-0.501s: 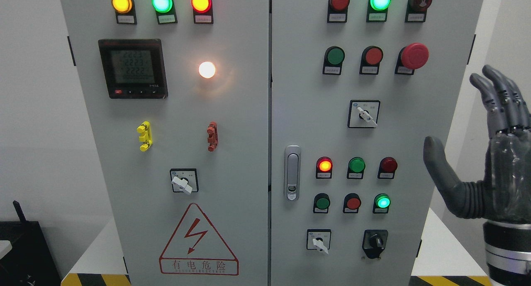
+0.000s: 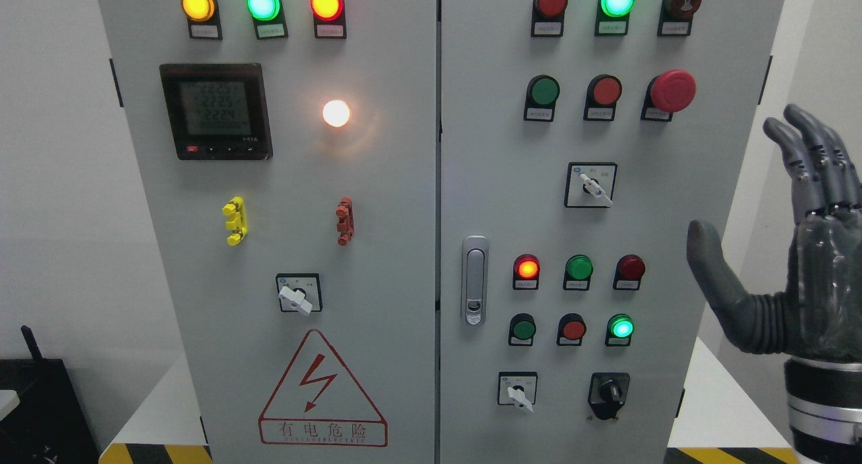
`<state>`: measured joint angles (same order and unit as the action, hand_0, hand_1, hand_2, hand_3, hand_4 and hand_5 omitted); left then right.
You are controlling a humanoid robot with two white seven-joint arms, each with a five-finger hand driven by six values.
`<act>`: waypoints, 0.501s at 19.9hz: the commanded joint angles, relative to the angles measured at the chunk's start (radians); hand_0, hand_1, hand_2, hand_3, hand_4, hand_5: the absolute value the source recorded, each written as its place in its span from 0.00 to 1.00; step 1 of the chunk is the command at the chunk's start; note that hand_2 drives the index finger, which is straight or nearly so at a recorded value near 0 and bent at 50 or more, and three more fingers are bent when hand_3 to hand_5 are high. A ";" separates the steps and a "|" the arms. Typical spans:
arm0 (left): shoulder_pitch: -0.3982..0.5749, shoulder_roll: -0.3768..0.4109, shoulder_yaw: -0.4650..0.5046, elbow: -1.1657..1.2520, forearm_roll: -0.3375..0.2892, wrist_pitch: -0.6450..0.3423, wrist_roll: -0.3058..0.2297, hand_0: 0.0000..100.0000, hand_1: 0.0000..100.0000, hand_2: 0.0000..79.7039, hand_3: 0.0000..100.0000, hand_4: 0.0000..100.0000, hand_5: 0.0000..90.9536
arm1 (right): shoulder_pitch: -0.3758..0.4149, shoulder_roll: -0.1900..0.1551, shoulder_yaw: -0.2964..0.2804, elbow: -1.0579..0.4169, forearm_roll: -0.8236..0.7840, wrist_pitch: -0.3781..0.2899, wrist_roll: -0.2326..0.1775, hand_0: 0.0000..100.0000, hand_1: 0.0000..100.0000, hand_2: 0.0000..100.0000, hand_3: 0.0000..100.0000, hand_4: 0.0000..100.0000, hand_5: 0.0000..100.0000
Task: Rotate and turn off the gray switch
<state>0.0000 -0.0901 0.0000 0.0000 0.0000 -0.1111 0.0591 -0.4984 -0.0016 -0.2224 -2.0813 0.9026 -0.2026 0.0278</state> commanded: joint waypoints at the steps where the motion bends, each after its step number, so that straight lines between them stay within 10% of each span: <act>1: -0.009 0.000 0.008 -0.025 0.020 -0.001 -0.001 0.12 0.39 0.00 0.00 0.00 0.00 | 0.000 -0.008 0.000 0.001 -0.001 0.000 0.001 0.41 0.19 0.00 0.00 0.00 0.00; 7: -0.009 0.001 0.008 -0.025 0.020 -0.001 -0.001 0.12 0.39 0.00 0.00 0.00 0.00 | -0.002 -0.005 -0.002 0.001 -0.001 0.000 0.000 0.41 0.19 0.00 0.00 0.00 0.00; 10: -0.009 0.000 0.008 -0.025 0.020 -0.001 -0.001 0.12 0.39 0.00 0.00 0.00 0.00 | -0.003 -0.003 -0.002 0.007 -0.002 0.000 -0.002 0.41 0.19 0.07 0.23 0.10 0.00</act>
<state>0.0000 -0.0901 0.0000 0.0000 0.0000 -0.1111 0.0591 -0.4997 -0.0006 -0.2230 -2.0800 0.9021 -0.2026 0.0276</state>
